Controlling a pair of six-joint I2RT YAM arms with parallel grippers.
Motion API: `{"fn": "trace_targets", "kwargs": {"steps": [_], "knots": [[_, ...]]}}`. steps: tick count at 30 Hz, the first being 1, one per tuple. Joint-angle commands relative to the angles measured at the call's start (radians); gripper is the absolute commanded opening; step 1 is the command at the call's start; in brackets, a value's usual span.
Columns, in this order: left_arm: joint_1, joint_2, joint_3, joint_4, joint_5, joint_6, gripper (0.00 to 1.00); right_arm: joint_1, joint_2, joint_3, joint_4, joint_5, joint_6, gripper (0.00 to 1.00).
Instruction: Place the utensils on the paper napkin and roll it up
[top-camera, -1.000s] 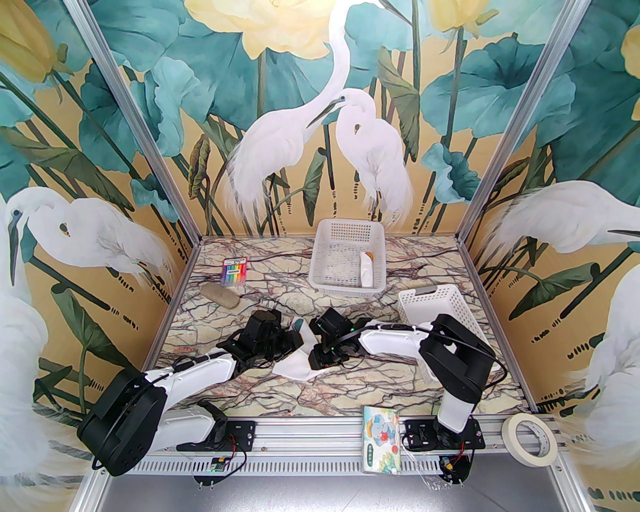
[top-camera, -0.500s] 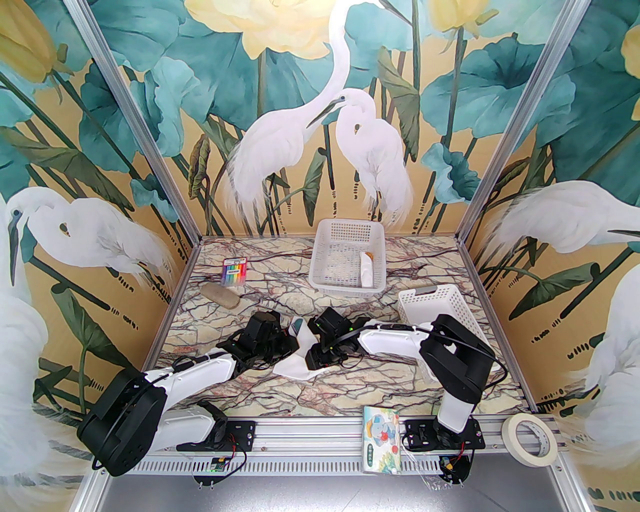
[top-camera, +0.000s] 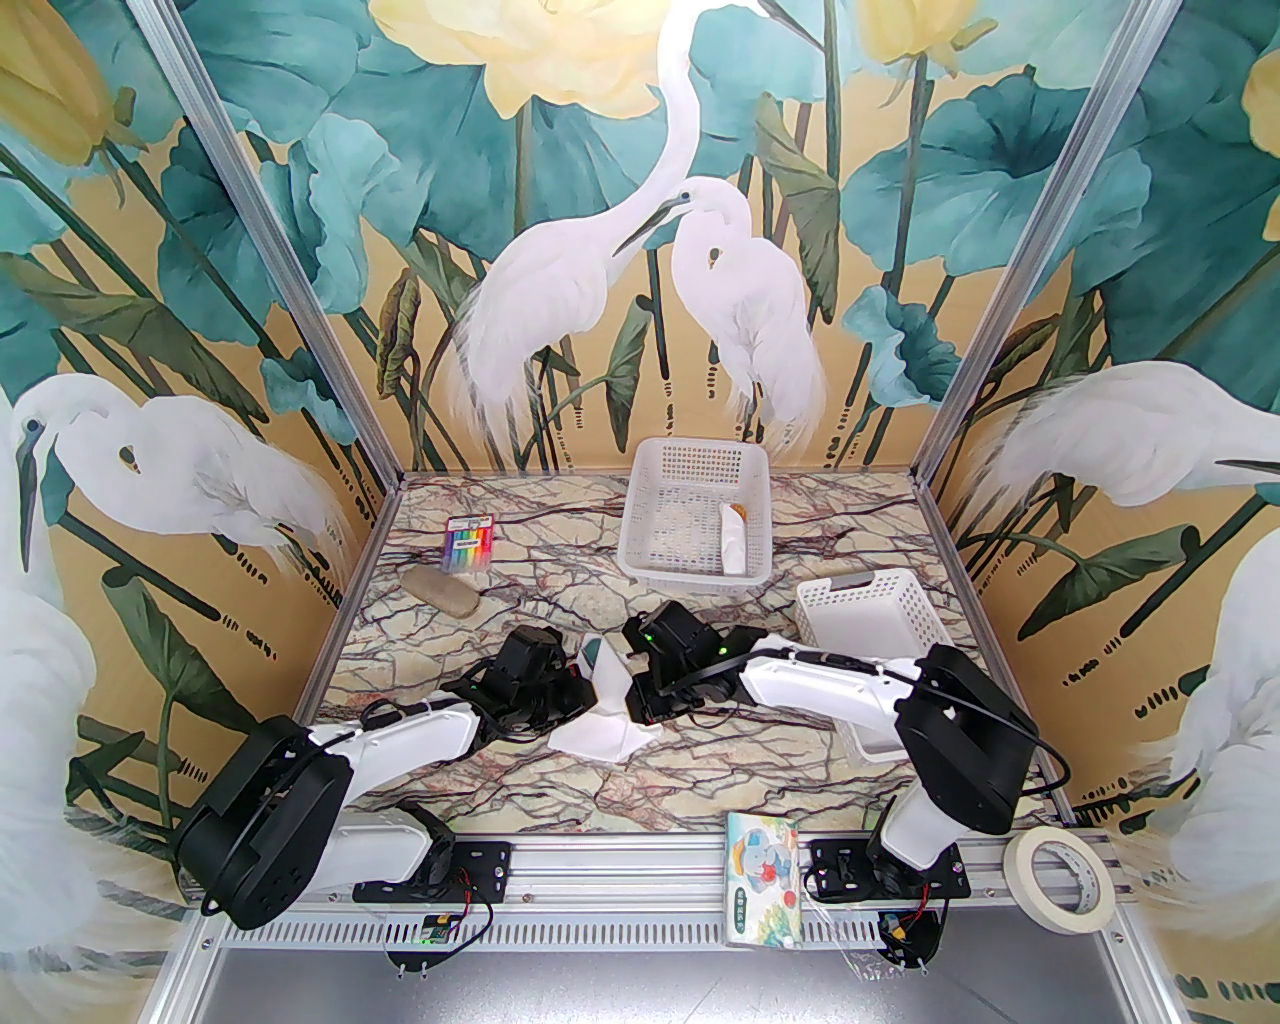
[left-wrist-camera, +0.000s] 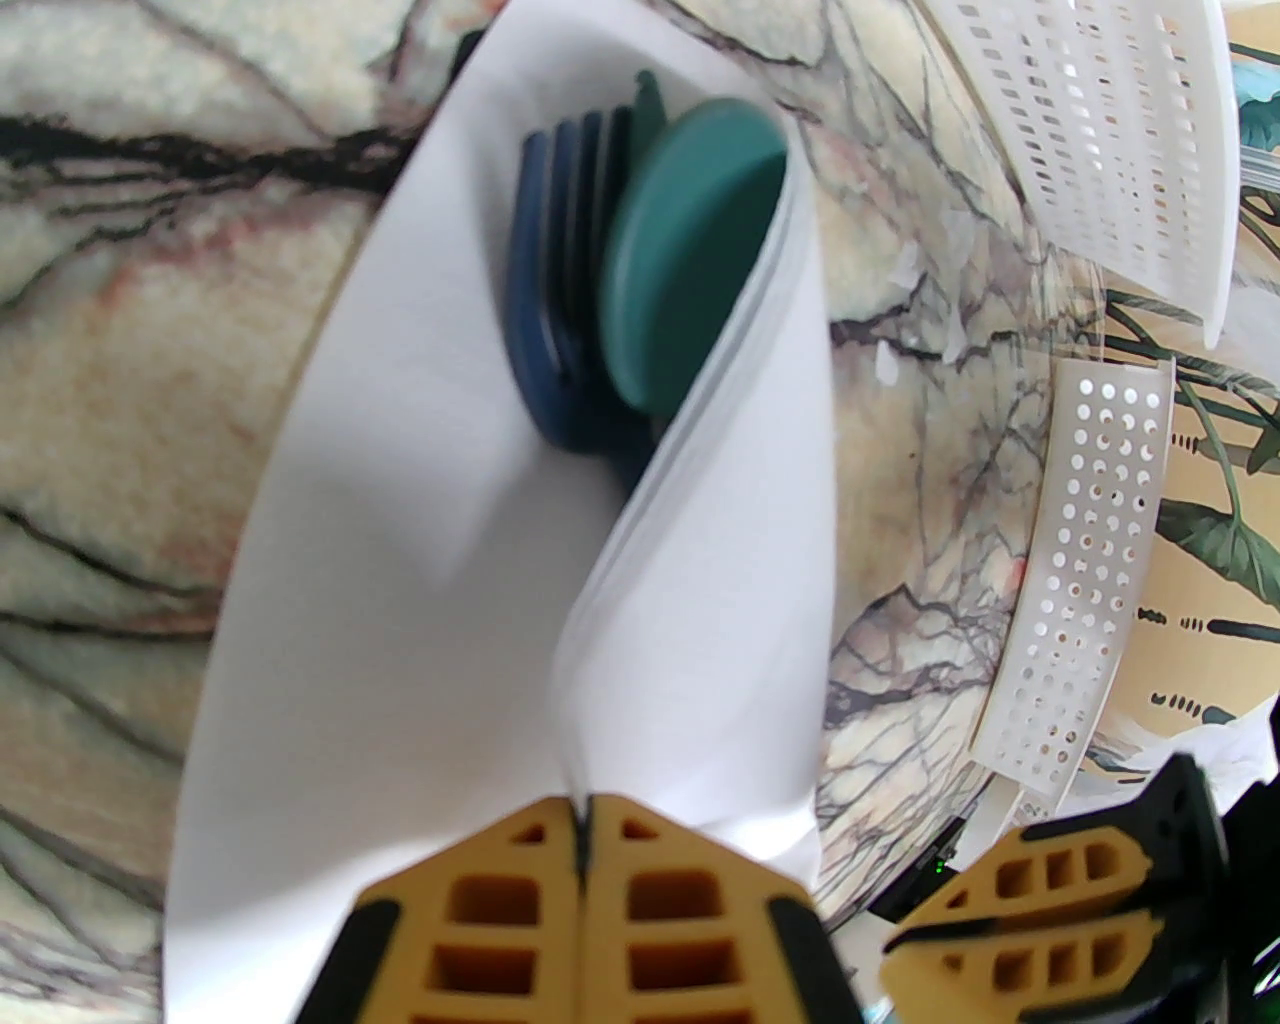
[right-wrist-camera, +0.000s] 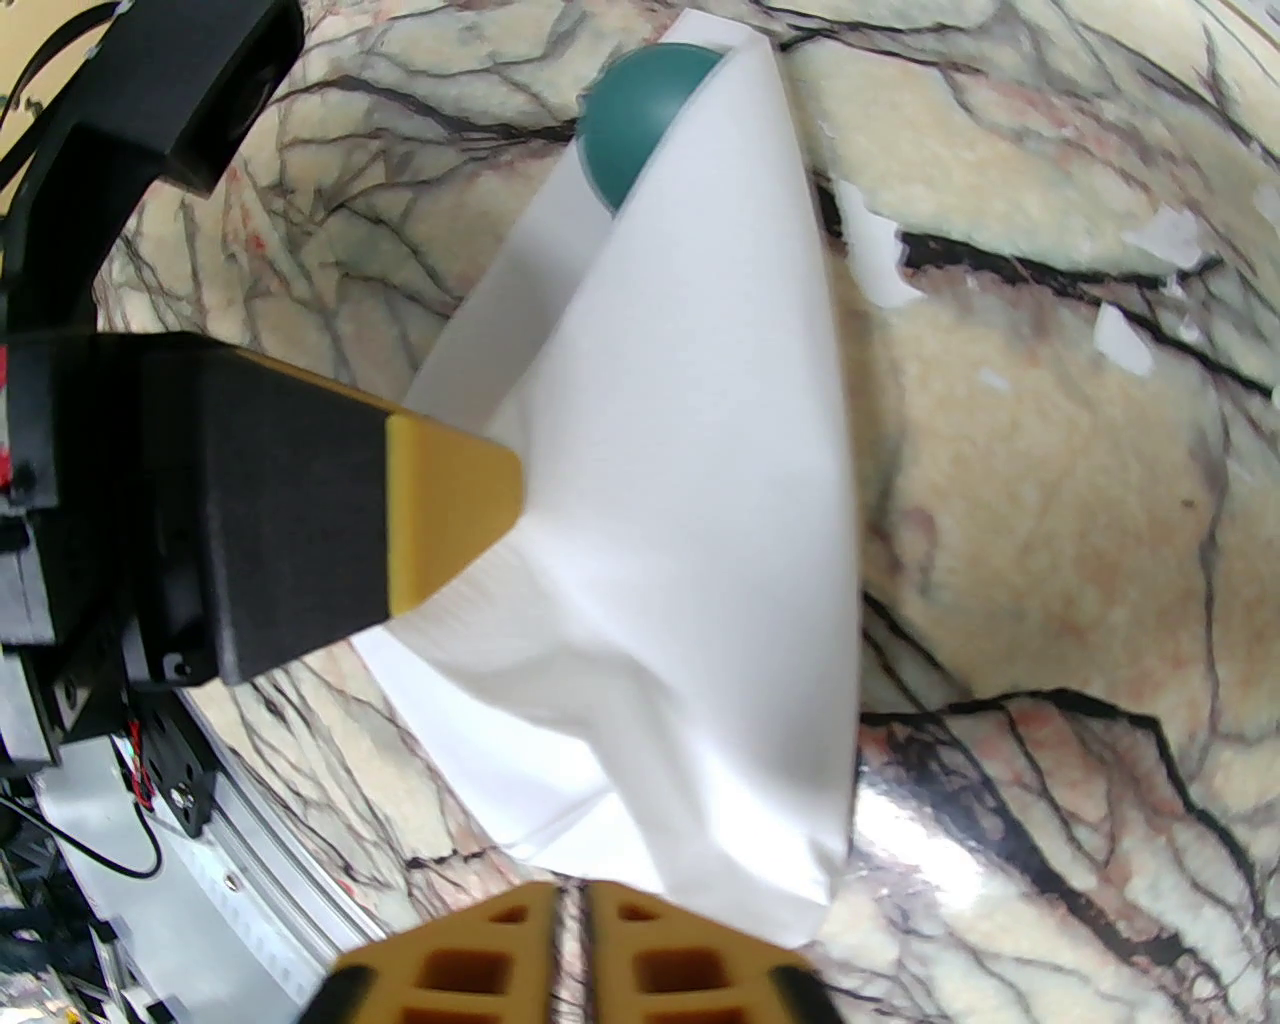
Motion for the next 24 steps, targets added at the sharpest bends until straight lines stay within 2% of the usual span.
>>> {"fn": "trace_targets", "kwargs": {"steps": [1, 24], "knots": [[0.005, 0.022, -0.014, 0.025, -0.011, 0.020, 0.05, -0.004, -0.007, -0.034, -0.008, -0.014, -0.004, 0.00], [0.006, 0.084, -0.004, 0.051, -0.009, 0.031, 0.08, -0.010, 0.076, -0.097, 0.049, -0.003, 0.016, 0.00]]}}
